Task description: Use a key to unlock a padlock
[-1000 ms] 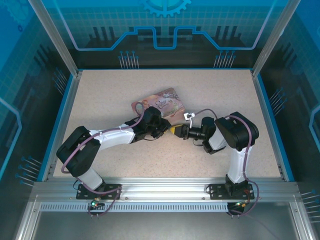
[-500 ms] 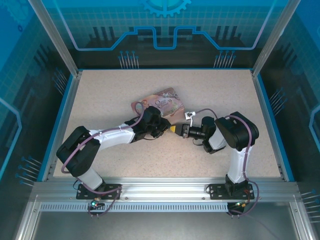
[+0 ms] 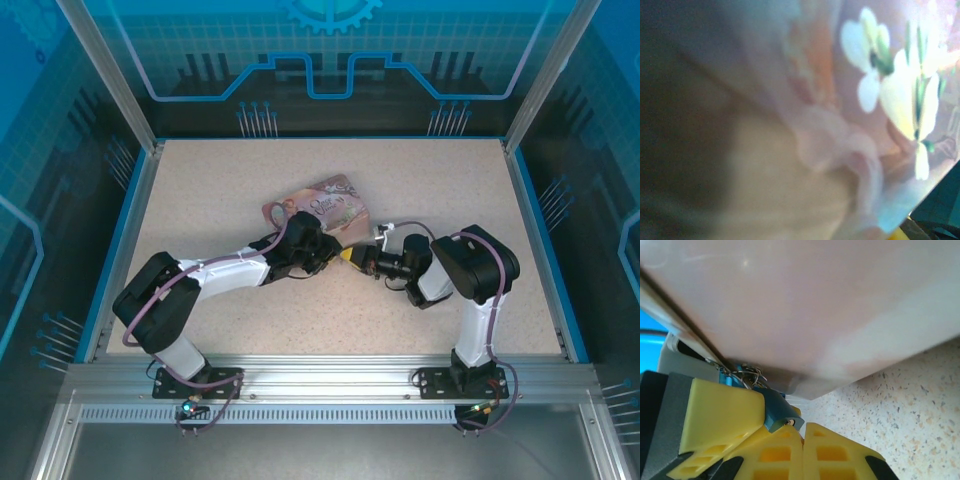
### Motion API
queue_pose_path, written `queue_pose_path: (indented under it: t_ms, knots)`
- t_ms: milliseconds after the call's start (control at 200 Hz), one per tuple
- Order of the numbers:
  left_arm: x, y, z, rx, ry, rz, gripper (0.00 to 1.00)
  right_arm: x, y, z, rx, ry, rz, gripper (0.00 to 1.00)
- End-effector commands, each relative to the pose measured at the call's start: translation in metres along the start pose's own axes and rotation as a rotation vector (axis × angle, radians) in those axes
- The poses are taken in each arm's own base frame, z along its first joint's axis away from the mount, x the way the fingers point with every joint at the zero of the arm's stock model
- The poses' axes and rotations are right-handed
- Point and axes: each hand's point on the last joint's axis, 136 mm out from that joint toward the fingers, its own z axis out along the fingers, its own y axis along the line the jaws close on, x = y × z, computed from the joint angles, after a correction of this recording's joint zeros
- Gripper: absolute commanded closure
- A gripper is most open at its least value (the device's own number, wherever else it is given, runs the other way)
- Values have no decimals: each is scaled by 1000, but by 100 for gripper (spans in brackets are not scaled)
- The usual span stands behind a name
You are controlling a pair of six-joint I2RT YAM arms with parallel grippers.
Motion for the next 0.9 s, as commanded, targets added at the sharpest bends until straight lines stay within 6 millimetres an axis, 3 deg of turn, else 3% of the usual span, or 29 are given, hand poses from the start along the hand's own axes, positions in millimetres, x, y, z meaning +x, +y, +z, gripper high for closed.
queue_pose_path:
  t_ms: [0, 355, 895]
  knots:
    - [10, -29, -6, 103, 51, -11, 100, -8, 6, 3, -11, -53, 153, 100]
    - [11, -24, -2, 102, 52, -17, 100, -9, 16, 5, -32, -84, 368, 100]
    - [10, -17, -1, 102, 43, -22, 100, -14, 35, 3, -80, -137, 555, 100]
